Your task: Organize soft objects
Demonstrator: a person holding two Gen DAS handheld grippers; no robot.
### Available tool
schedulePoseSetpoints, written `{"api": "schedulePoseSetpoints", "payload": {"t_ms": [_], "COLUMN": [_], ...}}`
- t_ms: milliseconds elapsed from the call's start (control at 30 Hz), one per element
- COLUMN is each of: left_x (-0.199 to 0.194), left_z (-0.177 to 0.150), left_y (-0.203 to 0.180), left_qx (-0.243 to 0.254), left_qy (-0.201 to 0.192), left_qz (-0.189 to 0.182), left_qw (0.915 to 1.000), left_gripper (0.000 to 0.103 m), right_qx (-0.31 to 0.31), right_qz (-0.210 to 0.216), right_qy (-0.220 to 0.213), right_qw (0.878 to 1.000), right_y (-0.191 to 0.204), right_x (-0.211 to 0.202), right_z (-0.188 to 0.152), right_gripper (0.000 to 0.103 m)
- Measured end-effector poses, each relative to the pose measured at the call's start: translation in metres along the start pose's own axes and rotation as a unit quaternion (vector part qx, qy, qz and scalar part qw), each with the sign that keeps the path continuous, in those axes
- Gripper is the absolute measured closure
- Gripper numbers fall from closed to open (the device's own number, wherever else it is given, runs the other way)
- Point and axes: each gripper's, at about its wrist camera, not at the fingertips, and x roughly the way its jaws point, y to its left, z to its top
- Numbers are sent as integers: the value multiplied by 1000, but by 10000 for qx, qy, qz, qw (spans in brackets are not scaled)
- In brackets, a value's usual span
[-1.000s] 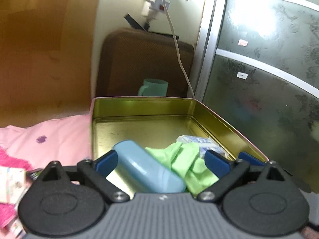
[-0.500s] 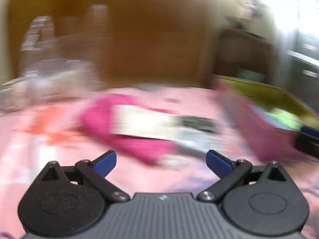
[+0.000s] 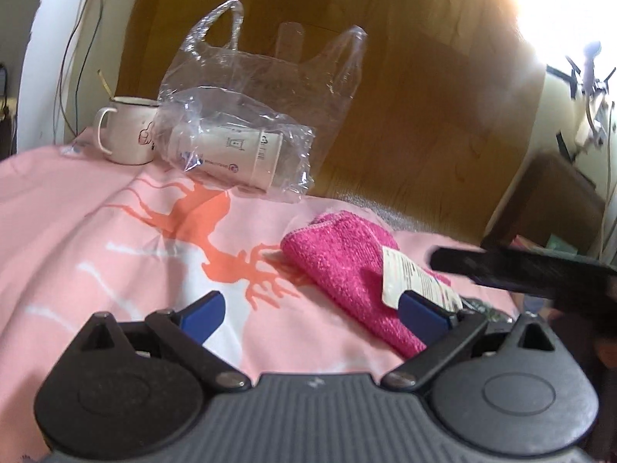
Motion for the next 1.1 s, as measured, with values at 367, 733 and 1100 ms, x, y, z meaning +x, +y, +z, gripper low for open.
{"api": "schedulePoseSetpoints", "payload": {"t_ms": [367, 733, 1100], "left_x": [3, 3, 6], "left_z": [1, 1, 1], "left_y": [22, 33, 27], "left_qx": [-523, -833, -663], "left_qy": [28, 80, 203], "left_qz": [-186, -283, -222], "left_qw": [9985, 9961, 9973], "left_gripper": [3, 3, 1], "right_qx": [-31, -312, -937], "right_qz": [831, 1744, 928], "right_qy": [1245, 1360, 888], "right_qw": [9887, 9747, 9873], "right_y": [8, 37, 62], "right_x": [20, -53, -51], "right_z": [4, -49, -79], "right_gripper": [25, 24, 20]}}
